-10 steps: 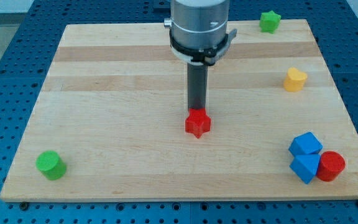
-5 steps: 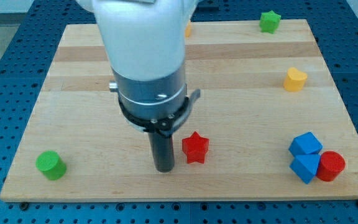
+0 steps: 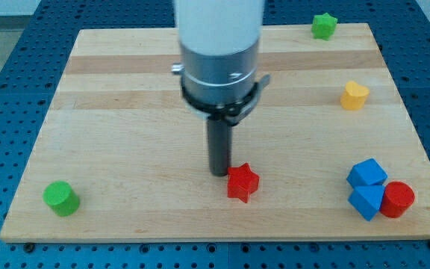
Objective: Move the red star into the blue blocks
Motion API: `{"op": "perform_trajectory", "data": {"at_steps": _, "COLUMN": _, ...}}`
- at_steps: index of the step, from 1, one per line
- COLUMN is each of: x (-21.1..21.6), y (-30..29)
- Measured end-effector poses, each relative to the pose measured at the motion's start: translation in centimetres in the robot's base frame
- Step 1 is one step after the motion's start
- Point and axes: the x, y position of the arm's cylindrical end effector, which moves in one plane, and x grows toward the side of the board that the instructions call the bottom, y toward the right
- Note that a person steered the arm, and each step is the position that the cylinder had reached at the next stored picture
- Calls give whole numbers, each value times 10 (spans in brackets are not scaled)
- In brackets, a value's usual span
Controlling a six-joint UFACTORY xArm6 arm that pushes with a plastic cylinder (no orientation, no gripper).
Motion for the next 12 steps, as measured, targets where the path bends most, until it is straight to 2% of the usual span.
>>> {"op": "perform_trajectory", "data": {"at_steps": 1, "x": 23, "y": -16}}
{"op": "perform_trajectory", "data": {"at_steps": 2, "x": 30, "y": -7}}
{"op": "perform_trajectory", "data": {"at_steps": 4, "x": -1, "y": 60}}
{"op": "perform_trajectory", "data": {"at_steps": 5, "x": -2, "y": 83}}
{"op": "perform_trajectory", "data": {"at_steps": 6, "x": 0, "y": 89}}
{"op": "perform_trajectory", "data": {"at_steps": 8, "x": 17, "y": 35}}
{"op": "perform_trajectory", "data": {"at_steps": 12, "x": 23, "y": 73}}
